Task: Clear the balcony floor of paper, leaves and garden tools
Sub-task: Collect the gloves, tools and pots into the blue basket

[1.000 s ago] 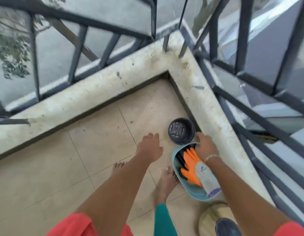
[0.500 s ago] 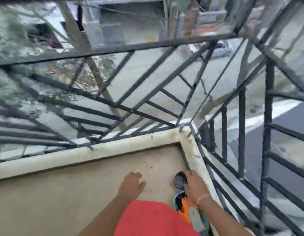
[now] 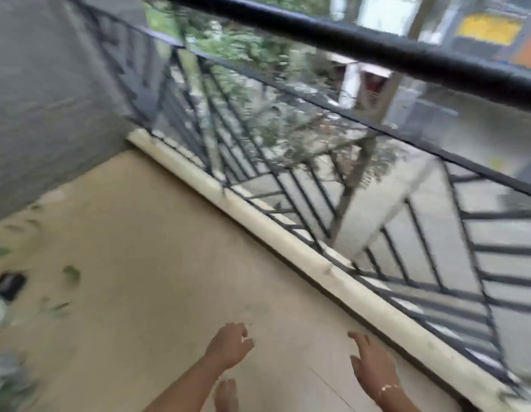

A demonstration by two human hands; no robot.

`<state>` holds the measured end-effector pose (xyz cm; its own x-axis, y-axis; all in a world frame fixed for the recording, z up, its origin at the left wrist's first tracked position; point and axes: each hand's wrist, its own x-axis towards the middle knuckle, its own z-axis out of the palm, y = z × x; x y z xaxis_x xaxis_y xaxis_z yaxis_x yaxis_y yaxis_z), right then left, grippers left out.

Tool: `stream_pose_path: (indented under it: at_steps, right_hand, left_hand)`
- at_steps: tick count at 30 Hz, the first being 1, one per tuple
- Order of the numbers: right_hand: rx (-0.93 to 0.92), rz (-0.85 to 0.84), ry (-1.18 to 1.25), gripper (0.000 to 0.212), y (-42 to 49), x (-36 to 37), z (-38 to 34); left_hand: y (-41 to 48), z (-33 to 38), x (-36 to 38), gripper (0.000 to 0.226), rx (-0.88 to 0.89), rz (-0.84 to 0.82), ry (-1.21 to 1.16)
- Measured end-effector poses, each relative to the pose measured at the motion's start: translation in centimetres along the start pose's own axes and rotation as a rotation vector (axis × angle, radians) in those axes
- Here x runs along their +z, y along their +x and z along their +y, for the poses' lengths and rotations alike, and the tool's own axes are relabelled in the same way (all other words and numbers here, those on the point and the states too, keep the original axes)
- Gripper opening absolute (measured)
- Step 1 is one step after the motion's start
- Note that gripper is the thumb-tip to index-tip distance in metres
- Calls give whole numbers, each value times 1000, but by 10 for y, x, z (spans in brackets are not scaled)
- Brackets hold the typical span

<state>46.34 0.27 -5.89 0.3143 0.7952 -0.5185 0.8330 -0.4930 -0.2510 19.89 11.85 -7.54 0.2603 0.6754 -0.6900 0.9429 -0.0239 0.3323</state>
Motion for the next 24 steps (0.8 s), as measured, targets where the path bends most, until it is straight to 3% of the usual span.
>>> stream_pose_path:
  at_steps: [6, 9, 12, 17, 24]
  right_hand:
    - [-288, -82, -171, 47, 61, 11, -200]
    - [-468, -92, -217, 44, 80, 15, -283]
    - [-628, -114, -300, 41, 101, 13, -351]
    - [-795, -163, -367, 41, 142, 11, -446]
    - [-981, -214, -477, 41, 214, -4, -569]
  left_hand:
    - [-22, -160, -89, 11, -268, 188, -307]
    - [-36, -216, -114, 10, -394, 267, -393]
    - [-41, -250, -126, 17, -488, 334, -524]
    - [-40, -289, -143, 10, -578, 386, -683]
    - [-2, -342, -205, 31, -720, 491, -873]
